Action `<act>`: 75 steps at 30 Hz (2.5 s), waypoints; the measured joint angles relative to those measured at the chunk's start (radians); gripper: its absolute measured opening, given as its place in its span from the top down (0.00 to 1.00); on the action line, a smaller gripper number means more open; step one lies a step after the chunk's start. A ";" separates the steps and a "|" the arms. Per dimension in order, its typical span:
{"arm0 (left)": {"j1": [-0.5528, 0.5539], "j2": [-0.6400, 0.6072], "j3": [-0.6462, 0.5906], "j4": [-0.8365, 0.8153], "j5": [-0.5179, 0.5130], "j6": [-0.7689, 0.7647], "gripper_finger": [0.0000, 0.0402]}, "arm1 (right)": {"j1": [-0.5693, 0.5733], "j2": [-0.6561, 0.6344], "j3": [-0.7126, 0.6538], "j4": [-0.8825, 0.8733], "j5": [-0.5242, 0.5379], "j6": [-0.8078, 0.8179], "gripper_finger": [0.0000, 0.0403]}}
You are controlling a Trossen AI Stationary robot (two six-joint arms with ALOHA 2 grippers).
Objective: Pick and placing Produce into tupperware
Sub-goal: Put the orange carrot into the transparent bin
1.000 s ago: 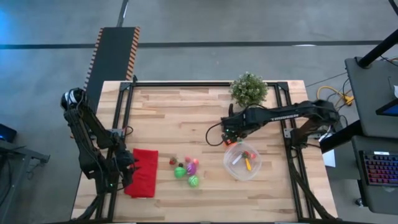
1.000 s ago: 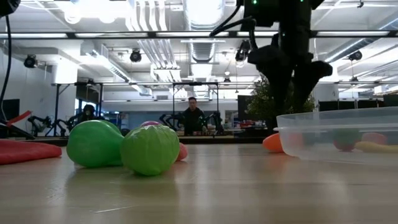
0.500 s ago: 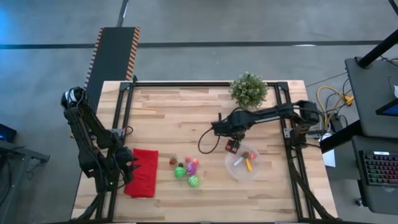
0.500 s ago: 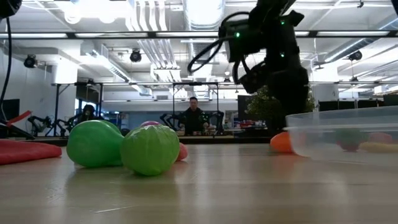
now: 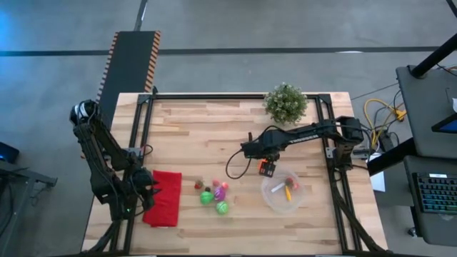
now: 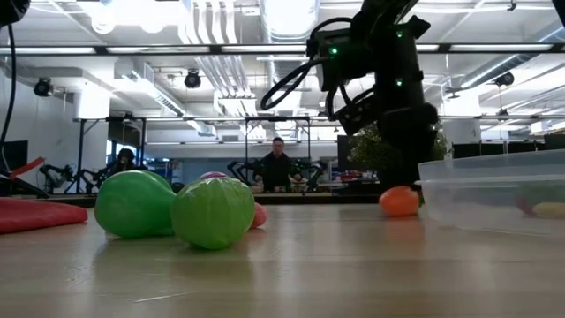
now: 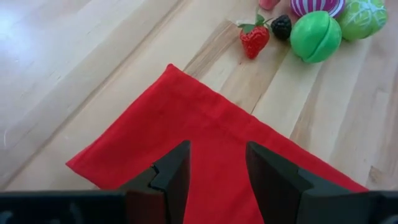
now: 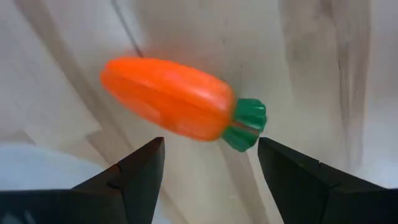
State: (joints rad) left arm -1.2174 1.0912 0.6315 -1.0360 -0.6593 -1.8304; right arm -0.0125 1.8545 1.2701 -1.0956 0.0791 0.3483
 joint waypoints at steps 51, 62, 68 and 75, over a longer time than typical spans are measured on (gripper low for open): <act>0.001 0.000 0.001 -0.022 0.006 -0.076 0.65 | -0.222 0.108 0.151 0.020 0.026 -0.106 0.21; 0.001 0.000 0.002 -0.021 0.008 -0.076 0.65 | -0.229 0.157 0.133 0.060 0.000 -0.087 0.21; 0.001 0.000 0.002 -0.021 0.035 -0.076 0.65 | -0.234 0.156 0.128 0.056 0.029 -0.096 0.21; 0.001 0.000 0.002 -0.022 0.037 -0.075 0.65 | -0.250 0.153 0.108 0.026 0.000 -0.119 0.22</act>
State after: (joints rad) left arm -1.2163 1.0916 0.6331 -1.0576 -0.6228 -1.9053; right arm -0.2626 2.0073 1.3780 -1.0692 0.0795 0.2295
